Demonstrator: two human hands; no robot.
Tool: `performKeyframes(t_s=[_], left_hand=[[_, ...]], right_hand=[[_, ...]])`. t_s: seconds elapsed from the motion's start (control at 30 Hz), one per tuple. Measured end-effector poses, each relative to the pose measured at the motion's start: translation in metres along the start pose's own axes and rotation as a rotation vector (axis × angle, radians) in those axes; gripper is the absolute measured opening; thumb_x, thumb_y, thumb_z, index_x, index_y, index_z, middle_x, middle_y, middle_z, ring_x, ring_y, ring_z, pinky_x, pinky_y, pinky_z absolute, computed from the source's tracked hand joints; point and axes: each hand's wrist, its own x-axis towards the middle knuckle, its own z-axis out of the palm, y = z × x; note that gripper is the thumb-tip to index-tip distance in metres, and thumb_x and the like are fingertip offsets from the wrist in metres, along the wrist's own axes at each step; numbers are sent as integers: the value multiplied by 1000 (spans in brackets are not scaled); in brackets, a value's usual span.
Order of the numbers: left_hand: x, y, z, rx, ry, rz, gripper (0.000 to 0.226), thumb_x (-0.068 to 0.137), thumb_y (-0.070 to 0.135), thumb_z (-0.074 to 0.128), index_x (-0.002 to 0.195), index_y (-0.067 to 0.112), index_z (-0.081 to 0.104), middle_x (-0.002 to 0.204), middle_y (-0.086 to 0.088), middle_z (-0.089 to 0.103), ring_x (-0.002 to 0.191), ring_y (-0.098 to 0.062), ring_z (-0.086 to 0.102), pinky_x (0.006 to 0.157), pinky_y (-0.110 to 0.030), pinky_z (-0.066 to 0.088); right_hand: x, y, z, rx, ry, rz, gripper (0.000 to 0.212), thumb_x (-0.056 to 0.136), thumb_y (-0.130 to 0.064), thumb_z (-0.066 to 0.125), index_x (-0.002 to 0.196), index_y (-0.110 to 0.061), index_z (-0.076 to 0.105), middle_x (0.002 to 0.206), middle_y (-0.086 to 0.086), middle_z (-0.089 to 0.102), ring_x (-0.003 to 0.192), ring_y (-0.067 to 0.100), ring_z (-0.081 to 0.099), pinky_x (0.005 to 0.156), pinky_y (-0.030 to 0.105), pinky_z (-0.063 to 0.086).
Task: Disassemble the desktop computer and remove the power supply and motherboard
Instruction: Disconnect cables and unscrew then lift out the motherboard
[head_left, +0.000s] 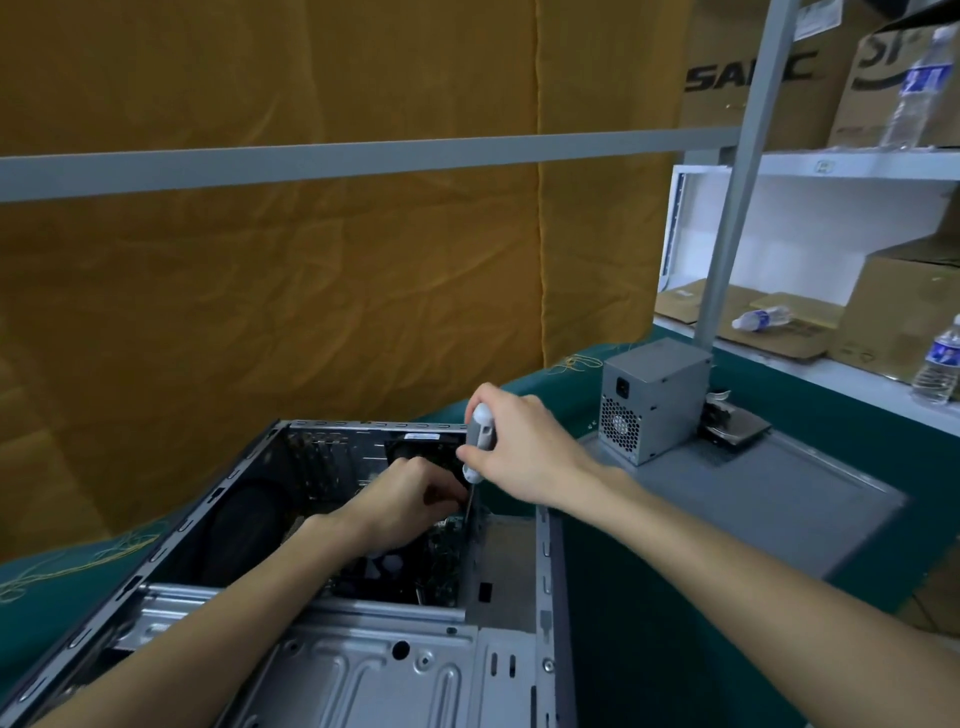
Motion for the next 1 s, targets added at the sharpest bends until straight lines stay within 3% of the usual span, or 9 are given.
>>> performKeyframes(t_s=[0.17,0.4,0.57,0.73,1.0], left_hand=[[4,-9,7,-9,-31,-41,27,88,9,62,101,26,79,97,9,77,90,-14,68,82,-30,51],[4,-14,6,-130,14,-41,32,87,2,61,102,23,81,98,13,77,89,-1,67,78,-15,48],[1,-16,4,-155,26,-53,33,85,4,59,98,25,81,93,19,76,90,1,68,82,-21,51],[0,-19,6,-126,-14,-69,32,85,8,60,99,29,80,93,18,76,89,-3,69,83,-27,54],[0,-19,6,-155,2,-49,33,84,6,62,99,30,80,93,26,74,90,6,67,83,-20,53]], right_hand=[[11,3,23,-89,-4,-15,27,90,-31,71,94,-28,45,87,-1,63,77,25,60,53,31,38],[18,5,30,-117,39,-47,28,88,-31,71,95,-28,45,86,1,59,74,27,55,50,30,33],[23,3,31,-65,21,-30,27,86,-28,70,90,-29,44,85,1,66,77,27,61,58,36,48],[20,4,35,-76,12,-40,27,87,-28,72,93,-27,46,84,0,63,73,26,60,56,35,44],[19,6,34,-79,29,-57,28,86,-31,73,92,-28,46,82,-1,62,74,27,60,54,34,43]])
